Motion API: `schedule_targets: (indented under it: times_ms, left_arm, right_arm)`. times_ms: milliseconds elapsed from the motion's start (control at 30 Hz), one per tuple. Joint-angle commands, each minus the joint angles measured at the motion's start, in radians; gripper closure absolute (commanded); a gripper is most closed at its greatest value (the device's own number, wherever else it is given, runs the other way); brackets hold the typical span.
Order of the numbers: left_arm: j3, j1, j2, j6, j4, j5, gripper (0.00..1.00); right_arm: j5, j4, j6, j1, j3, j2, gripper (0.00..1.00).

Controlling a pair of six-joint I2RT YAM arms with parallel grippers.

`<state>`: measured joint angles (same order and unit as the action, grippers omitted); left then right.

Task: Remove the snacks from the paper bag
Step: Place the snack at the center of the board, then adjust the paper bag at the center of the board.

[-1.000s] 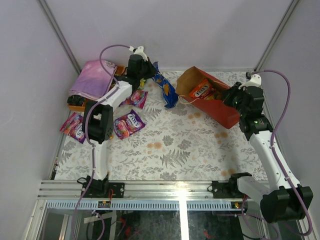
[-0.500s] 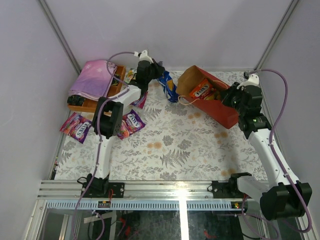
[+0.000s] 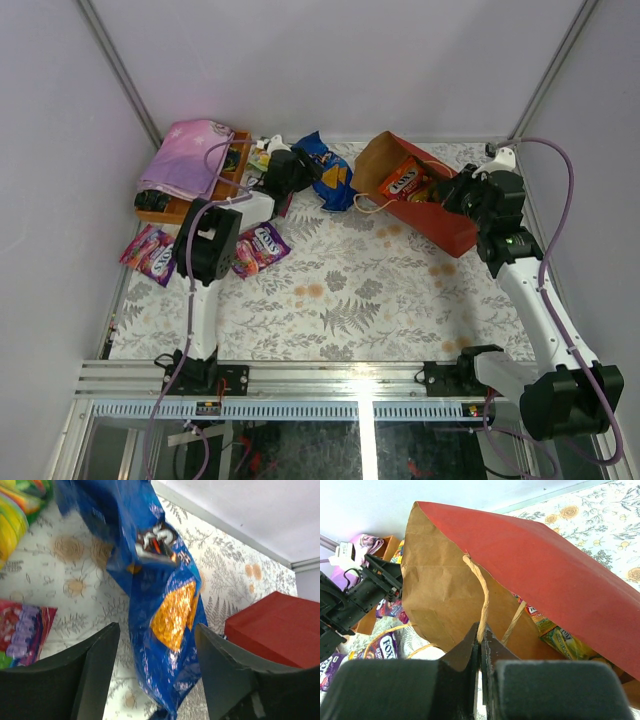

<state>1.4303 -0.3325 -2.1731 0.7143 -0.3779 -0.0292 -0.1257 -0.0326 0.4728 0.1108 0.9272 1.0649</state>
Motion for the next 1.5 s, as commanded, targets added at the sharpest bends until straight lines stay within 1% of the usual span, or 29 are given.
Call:
schedule_targets:
  times_ms: [0, 67, 100, 133, 167, 233, 400, 533, 633, 767, 900, 1167, 1333, 1467]
  left_arm:
    - [-0.063, -0.03, 0.093, -0.016, 0.082, -0.004, 0.34]
    - [-0.116, -0.048, 0.137, -0.039, 0.101, -0.039, 0.23]
    - [-0.144, -0.059, 0.158, -0.055, 0.101, -0.047, 0.2]
    - [-0.175, -0.072, 0.176, -0.068, 0.098, -0.057, 0.09]
    - [-0.209, -0.084, 0.189, -0.082, 0.086, -0.06, 0.04]
    - [-0.273, -0.111, 0.209, -0.111, 0.041, -0.062, 0.0]
    - [-0.382, -0.151, 0.213, -0.138, -0.072, -0.002, 0.0]
    - [-0.485, -0.188, 0.229, -0.143, -0.211, -0.025, 0.0]
    - [-0.492, -0.213, 0.238, -0.17, -0.209, -0.06, 0.0]
    - [-0.55, -0.259, 0.319, -0.221, -0.274, -0.128, 0.0]
    - [-0.557, -0.269, 0.358, -0.245, -0.247, -0.14, 0.0]
    - [-0.608, -0.293, 0.37, -0.253, -0.273, -0.165, 0.0]
    - [-0.685, -0.326, 0.416, -0.256, -0.293, -0.237, 0.0]
    - [-0.756, -0.332, 0.447, -0.241, -0.314, -0.268, 0.0]
  right_arm:
    - [-0.035, 0.039, 0.003, -0.002, 0.003, -0.02, 1.0]
    - [-0.04, 0.04, 0.003, -0.002, 0.003, -0.021, 1.0]
    - [-0.043, 0.043, 0.003, -0.002, 0.0, -0.021, 1.0]
    - [-0.048, 0.049, 0.005, -0.002, -0.004, -0.019, 1.0]
    - [-0.052, 0.055, 0.009, -0.002, -0.009, -0.019, 1.0]
    - [-0.068, 0.069, 0.017, -0.002, -0.018, -0.013, 1.0]
    - [-0.089, 0.072, 0.021, -0.002, -0.011, -0.005, 1.0]
    - [-0.088, 0.066, 0.015, -0.002, -0.004, -0.005, 1.0]
    - [-0.095, 0.065, 0.014, -0.002, -0.004, -0.003, 1.0]
    - [-0.097, 0.063, 0.012, -0.003, 0.001, -0.002, 1.0]
    - [-0.108, 0.071, 0.016, -0.002, -0.003, 0.002, 1.0]
    - [-0.114, 0.071, 0.016, -0.002, -0.004, -0.002, 1.0]
    - [-0.114, 0.07, 0.015, -0.002, -0.01, -0.003, 1.0]
    - [-0.118, 0.073, 0.015, -0.002, -0.013, -0.003, 1.0]
